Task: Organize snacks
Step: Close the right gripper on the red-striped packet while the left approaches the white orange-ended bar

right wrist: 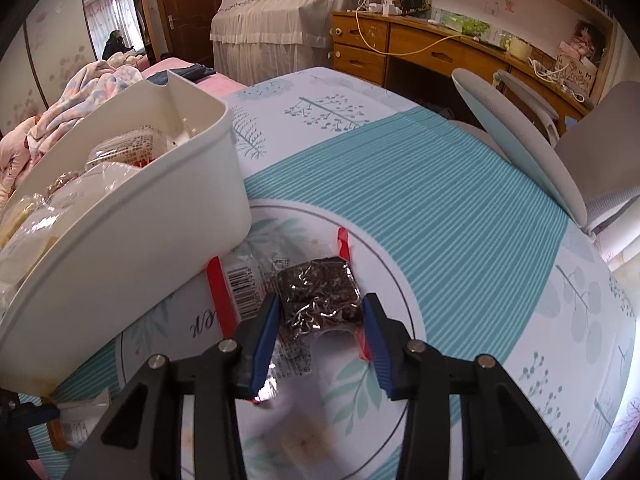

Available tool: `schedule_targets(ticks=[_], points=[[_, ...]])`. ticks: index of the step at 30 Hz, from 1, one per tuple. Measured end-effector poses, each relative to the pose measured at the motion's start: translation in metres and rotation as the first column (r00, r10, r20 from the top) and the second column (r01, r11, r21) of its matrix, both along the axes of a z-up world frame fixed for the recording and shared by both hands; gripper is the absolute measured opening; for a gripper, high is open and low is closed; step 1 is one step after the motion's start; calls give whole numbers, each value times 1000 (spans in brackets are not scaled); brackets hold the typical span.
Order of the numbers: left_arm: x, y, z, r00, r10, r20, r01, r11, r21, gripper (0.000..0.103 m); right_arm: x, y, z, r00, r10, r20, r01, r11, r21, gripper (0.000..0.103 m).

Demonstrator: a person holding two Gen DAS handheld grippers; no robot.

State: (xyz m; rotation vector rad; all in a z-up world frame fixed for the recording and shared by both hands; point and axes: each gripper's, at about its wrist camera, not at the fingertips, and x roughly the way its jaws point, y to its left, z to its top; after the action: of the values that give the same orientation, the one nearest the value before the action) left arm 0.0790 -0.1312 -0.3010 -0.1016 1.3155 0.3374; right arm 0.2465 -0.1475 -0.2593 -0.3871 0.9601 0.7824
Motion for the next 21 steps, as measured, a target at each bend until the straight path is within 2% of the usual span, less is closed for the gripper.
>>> schedule_targets(ticks=[6,8,11,15,21], points=[[-4,0,2,1000,3,4,-3,1000,-3,95,-12,-17,0,996,-57,-63,59,998,27,42],[-9,-1,7,1000,13,1,-13,1000,4,89,-14,-24,0,993,-86,-79,88,996,25,42],[-16,-3,10,1000,11,-5,-11,1000,-6,88,-20,-34,1,989,-115,-92,117,993,22,42],[-23,-13,15,1000,-10,-11,10,1000,-7,78,-27,-44,2,986,-134,-103,135,991,8,42],[-30,-7,21,1000,5,-21,-4,1000,20,54,-37,-62,4,975,-180,-132,182,983,6,42]])
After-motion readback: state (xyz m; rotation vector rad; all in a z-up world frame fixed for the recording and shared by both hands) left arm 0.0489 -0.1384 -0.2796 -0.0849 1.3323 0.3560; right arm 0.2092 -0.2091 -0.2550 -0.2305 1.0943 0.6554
